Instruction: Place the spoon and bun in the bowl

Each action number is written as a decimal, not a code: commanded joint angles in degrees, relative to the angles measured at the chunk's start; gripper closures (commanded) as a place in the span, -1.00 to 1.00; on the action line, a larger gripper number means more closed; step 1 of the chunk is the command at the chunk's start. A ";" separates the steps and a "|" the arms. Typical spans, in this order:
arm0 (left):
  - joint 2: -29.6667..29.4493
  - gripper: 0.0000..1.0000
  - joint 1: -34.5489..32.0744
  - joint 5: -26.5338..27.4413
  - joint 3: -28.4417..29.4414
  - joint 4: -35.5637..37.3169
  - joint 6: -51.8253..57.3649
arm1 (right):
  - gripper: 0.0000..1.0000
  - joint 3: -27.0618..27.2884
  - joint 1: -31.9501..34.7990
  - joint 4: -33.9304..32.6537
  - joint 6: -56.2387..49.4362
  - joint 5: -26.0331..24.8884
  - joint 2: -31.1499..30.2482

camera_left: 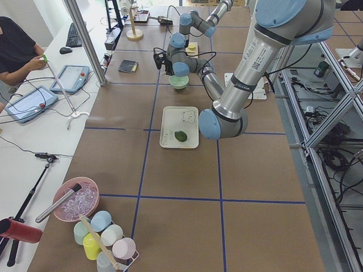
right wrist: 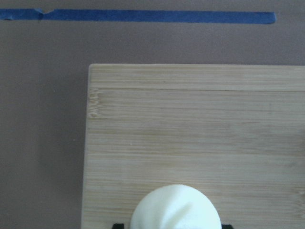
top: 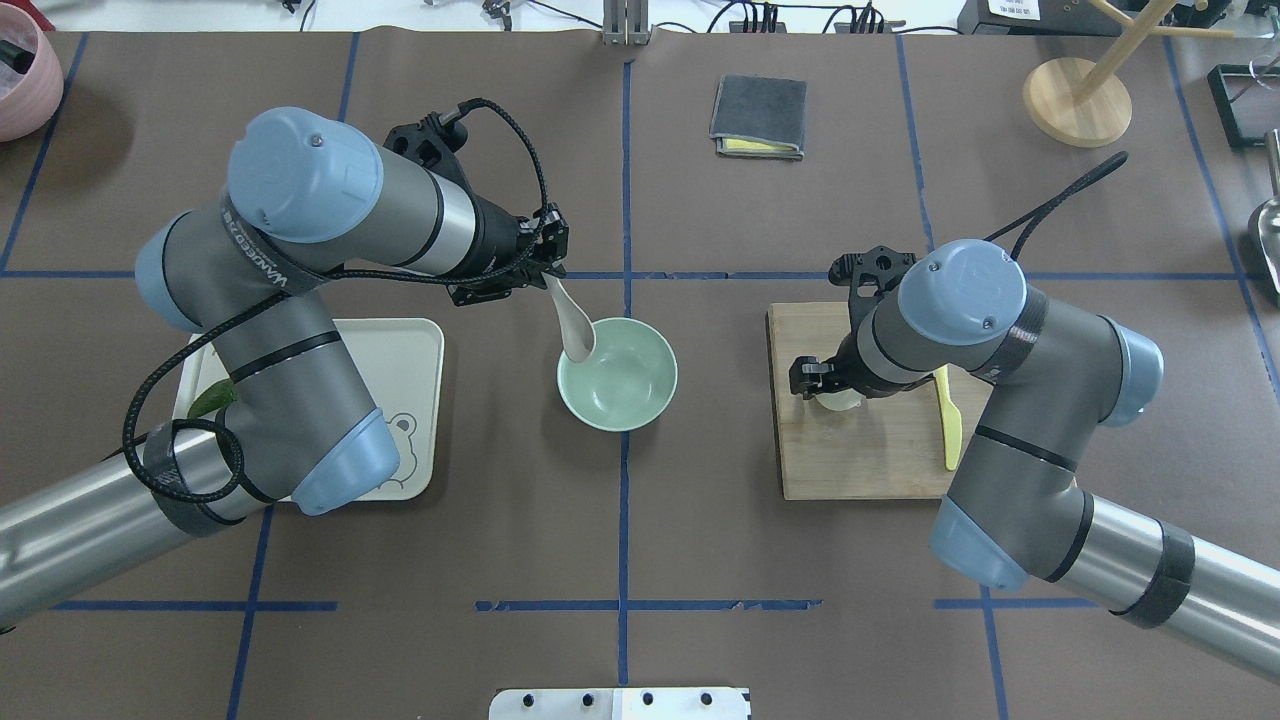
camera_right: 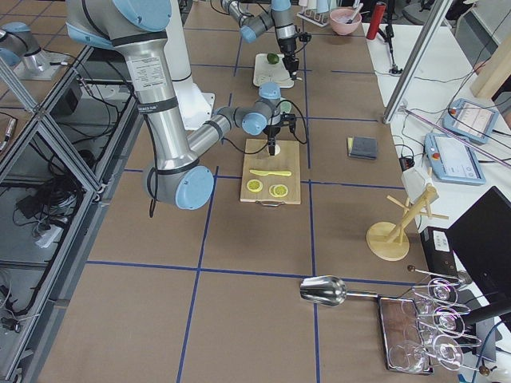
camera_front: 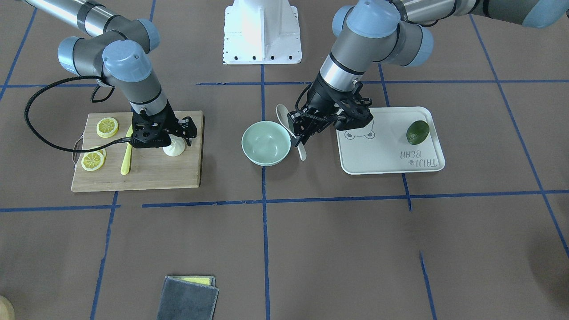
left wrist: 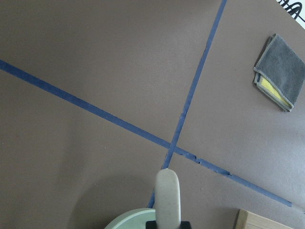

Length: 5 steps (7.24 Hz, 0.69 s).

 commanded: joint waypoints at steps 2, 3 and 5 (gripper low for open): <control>-3.84 1.00 3.41 5.22 8.96 -8.08 -4.54 | 1.00 0.67 0.29 -0.05 -0.28 0.20 0.40; -4.29 1.00 5.08 5.76 9.50 -8.28 -4.82 | 1.00 1.37 0.73 -0.14 -0.28 0.38 0.40; -4.12 1.00 5.97 8.40 10.30 -8.64 -4.13 | 1.00 2.34 1.43 -0.49 -0.37 0.73 0.40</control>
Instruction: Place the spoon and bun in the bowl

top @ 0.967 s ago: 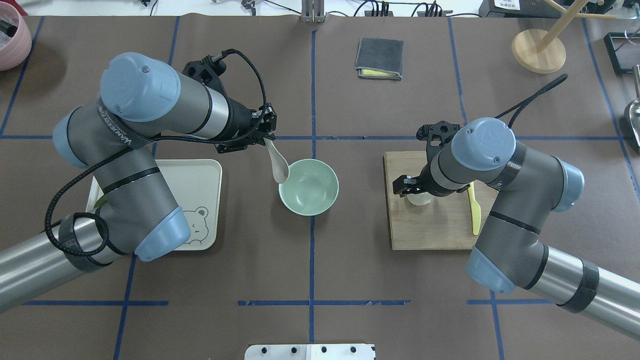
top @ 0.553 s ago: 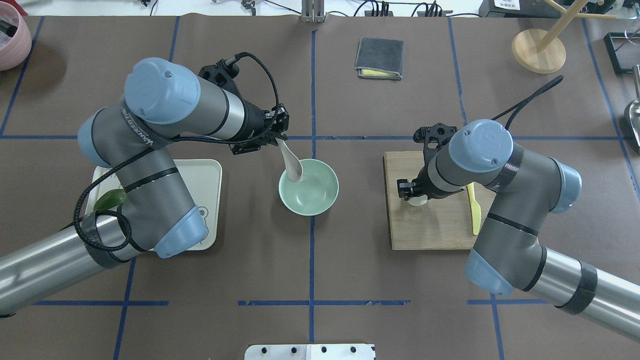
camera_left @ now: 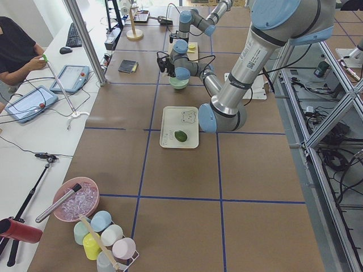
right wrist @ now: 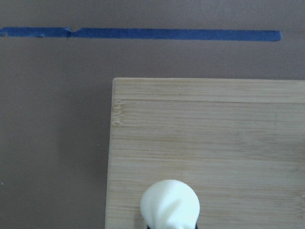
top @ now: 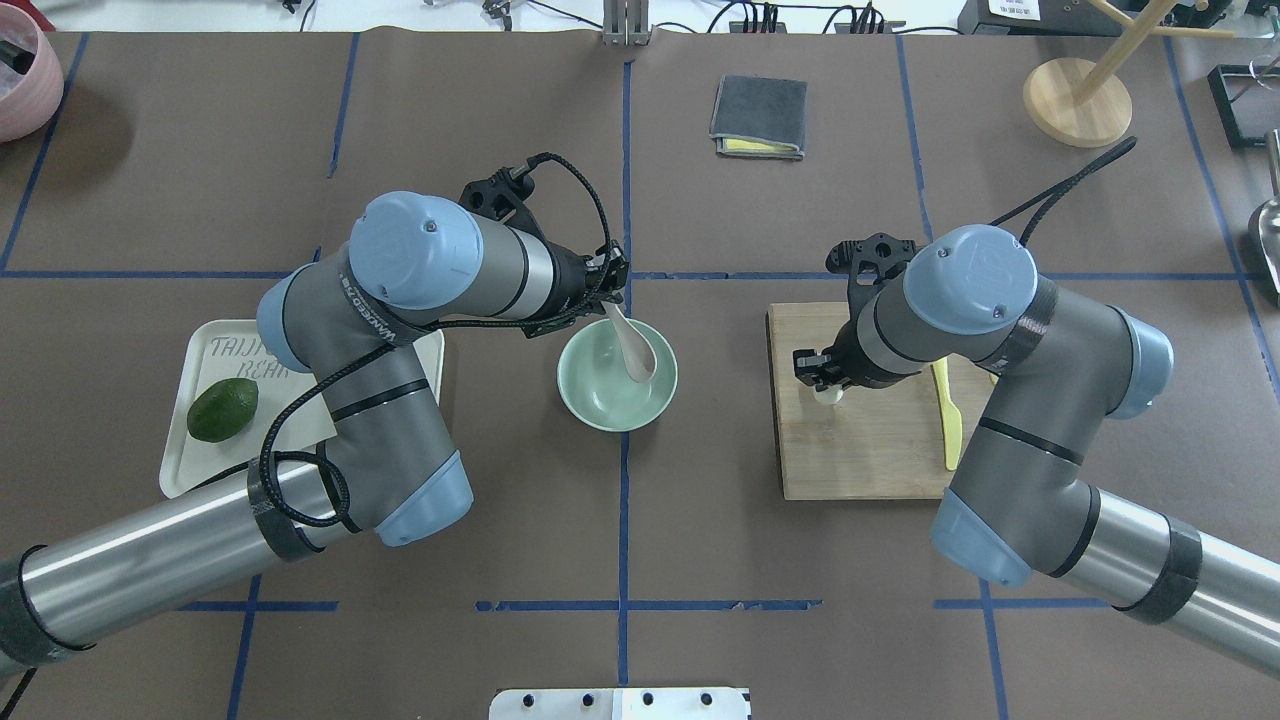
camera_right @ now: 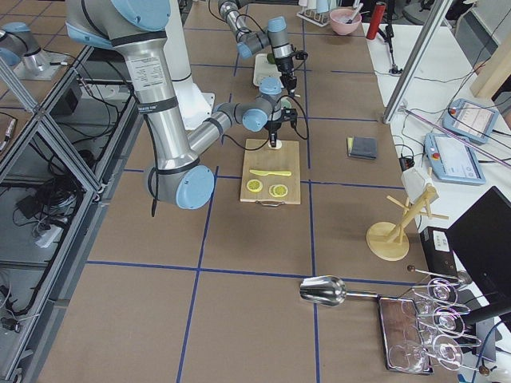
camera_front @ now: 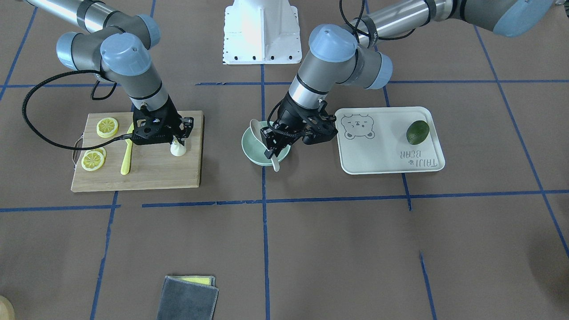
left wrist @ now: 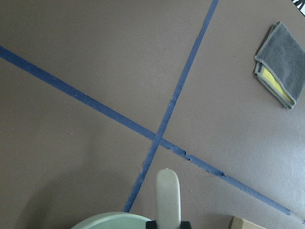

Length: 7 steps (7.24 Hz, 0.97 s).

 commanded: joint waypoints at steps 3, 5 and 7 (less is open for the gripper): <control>0.76 1.00 0.30 0.98 0.52 -0.15 5.26 | 1.00 0.67 1.33 -0.21 -0.03 1.09 0.36; 1.38 -1.00 0.39 0.71 -0.26 -0.06 5.63 | 1.00 1.02 1.60 -0.21 0.14 1.18 0.45; 1.47 -1.00 -0.83 0.45 -0.79 0.20 5.72 | 1.00 1.47 1.51 -0.21 0.32 1.01 1.67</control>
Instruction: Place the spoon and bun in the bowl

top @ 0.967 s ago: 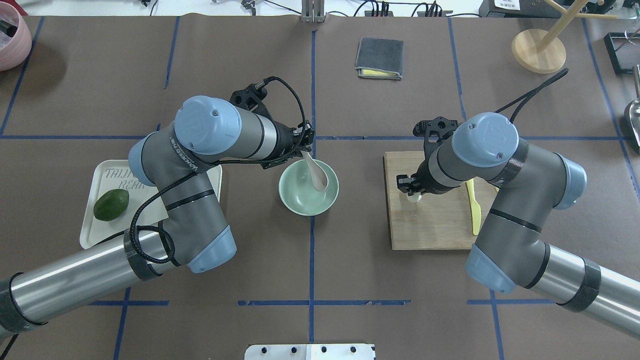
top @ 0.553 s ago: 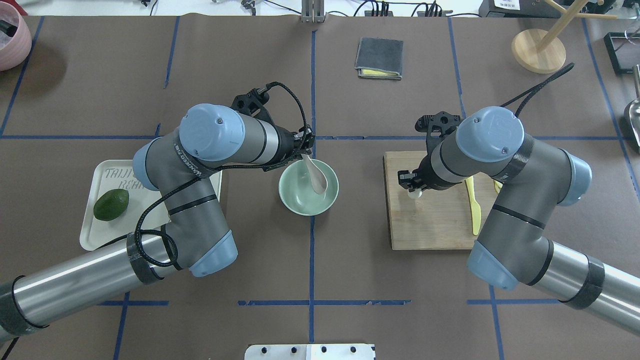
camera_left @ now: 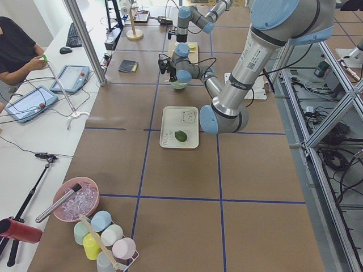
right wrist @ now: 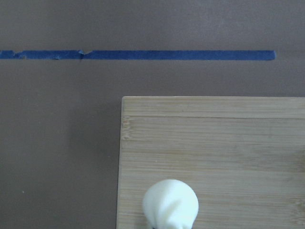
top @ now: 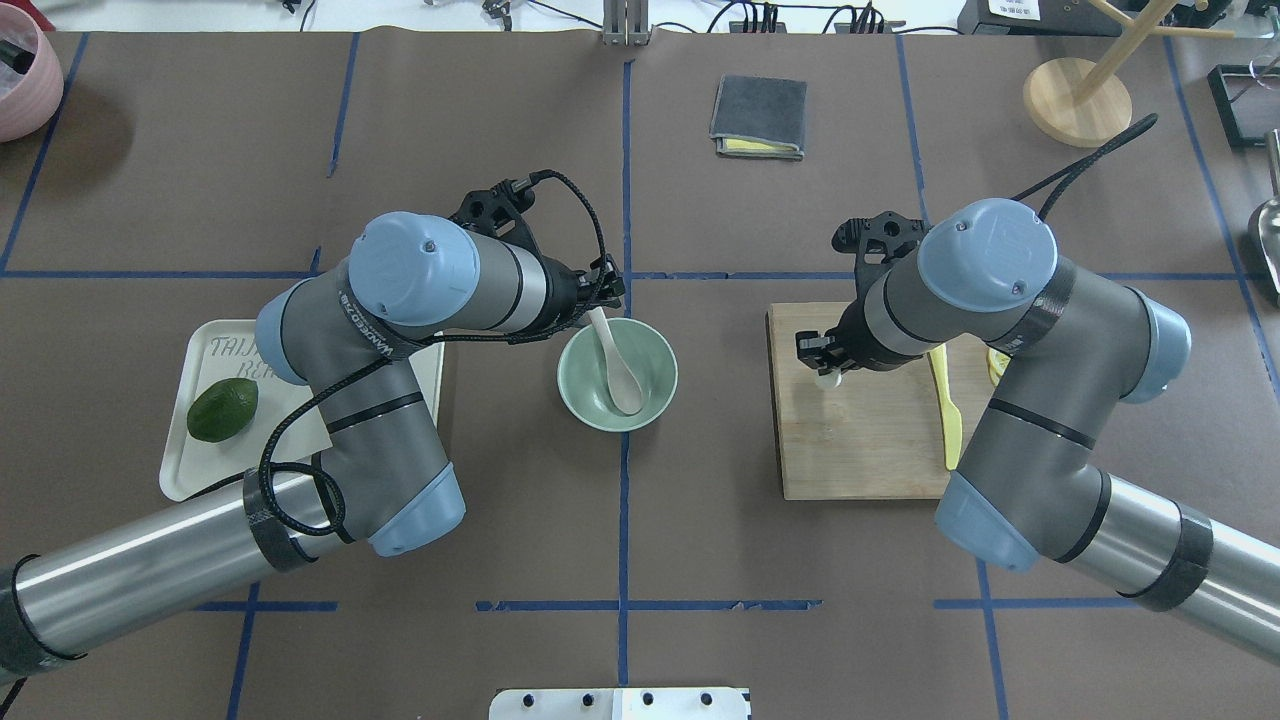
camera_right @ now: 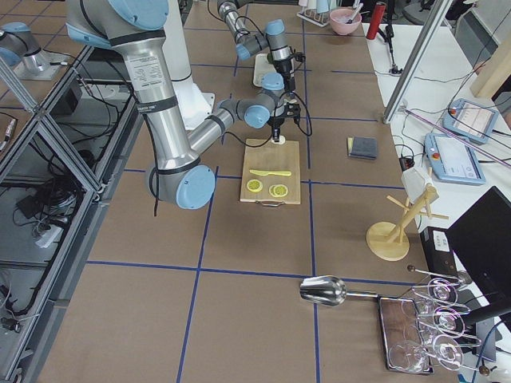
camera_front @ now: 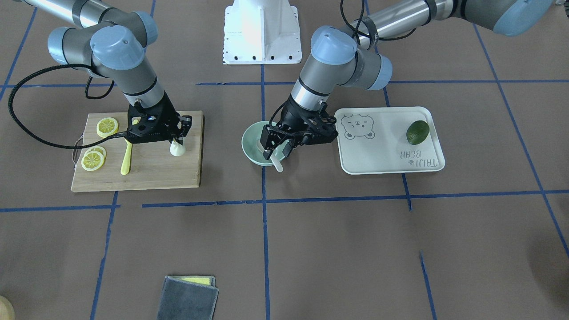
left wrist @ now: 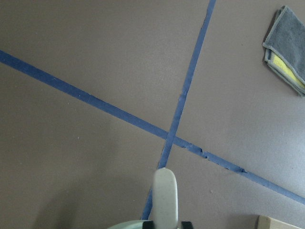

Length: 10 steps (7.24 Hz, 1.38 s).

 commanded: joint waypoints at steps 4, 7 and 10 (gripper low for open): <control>6.20 -1.00 -9.05 -6.15 -8.03 11.64 18.50 | 1.00 -1.61 -0.65 0.16 3.16 -0.22 10.80; 9.79 -1.00 -15.99 -6.24 -15.33 24.16 36.17 | 1.00 -10.74 -5.29 0.43 4.94 -3.10 20.12; 17.00 -1.00 -25.82 -10.89 -16.67 24.26 52.60 | 0.98 -11.46 -7.24 0.34 5.81 -4.70 21.28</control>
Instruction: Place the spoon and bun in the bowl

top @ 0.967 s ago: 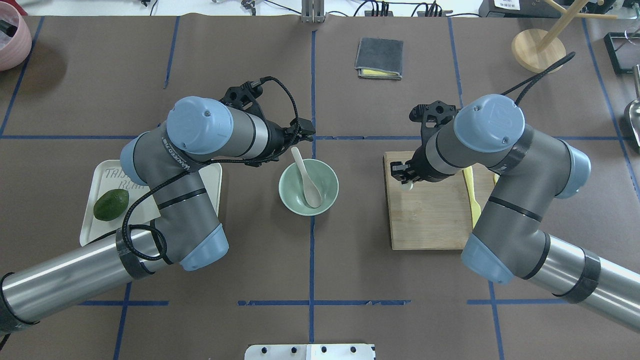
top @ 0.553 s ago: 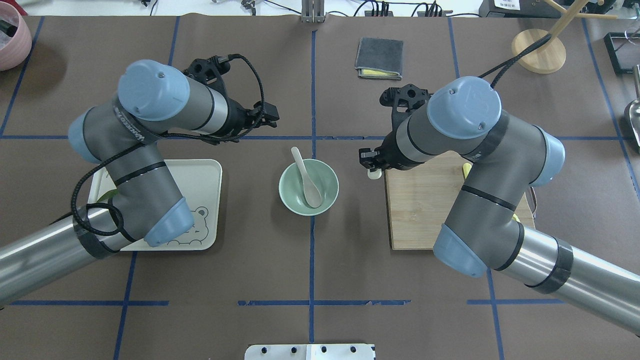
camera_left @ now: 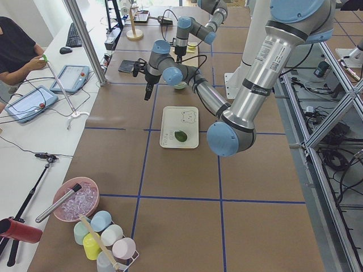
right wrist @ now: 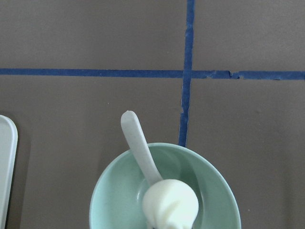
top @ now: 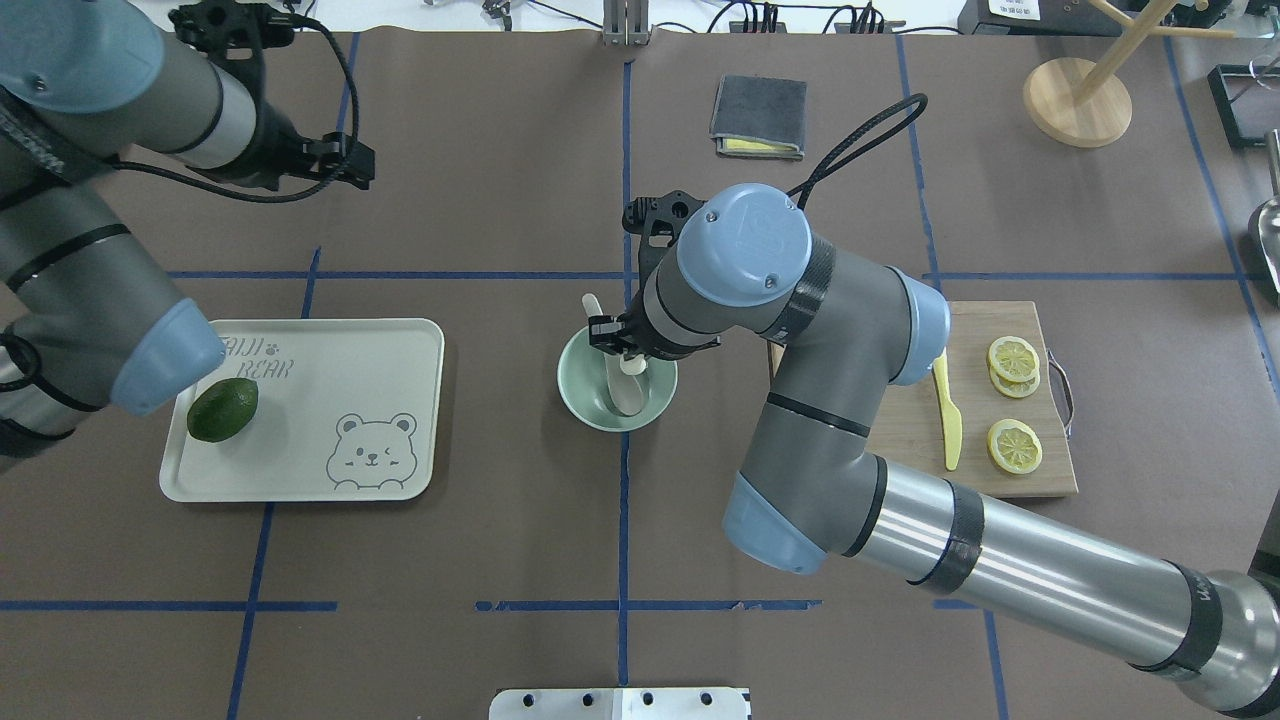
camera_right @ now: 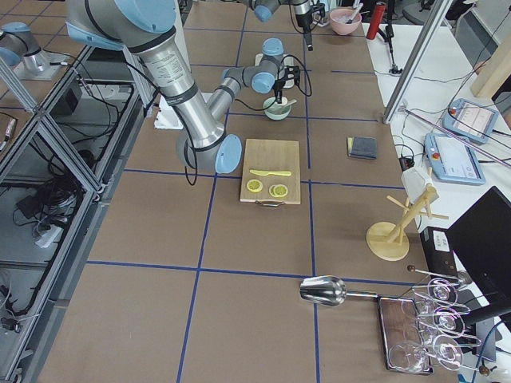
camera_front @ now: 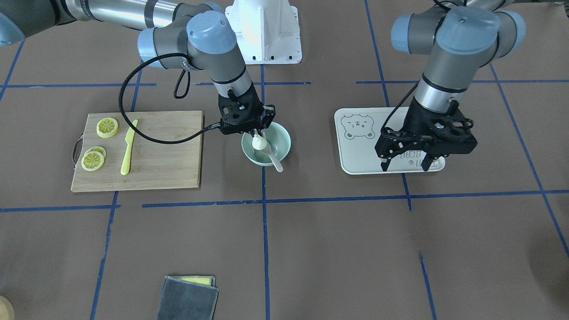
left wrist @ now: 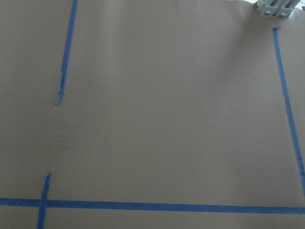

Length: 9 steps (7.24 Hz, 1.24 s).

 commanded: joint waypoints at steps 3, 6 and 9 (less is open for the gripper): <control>7.78 -1.00 -12.73 -2.56 -0.22 0.20 22.19 | -1.00 -1.30 -2.04 -0.10 5.28 -2.45 2.79; 9.28 -1.00 -18.65 -6.69 -0.13 3.63 31.38 | -1.00 -1.22 -1.96 -0.01 5.04 -2.37 2.79; 10.69 -1.00 -18.91 -6.87 0.40 3.54 34.35 | -1.00 -1.22 -0.64 -0.01 4.69 -2.28 2.61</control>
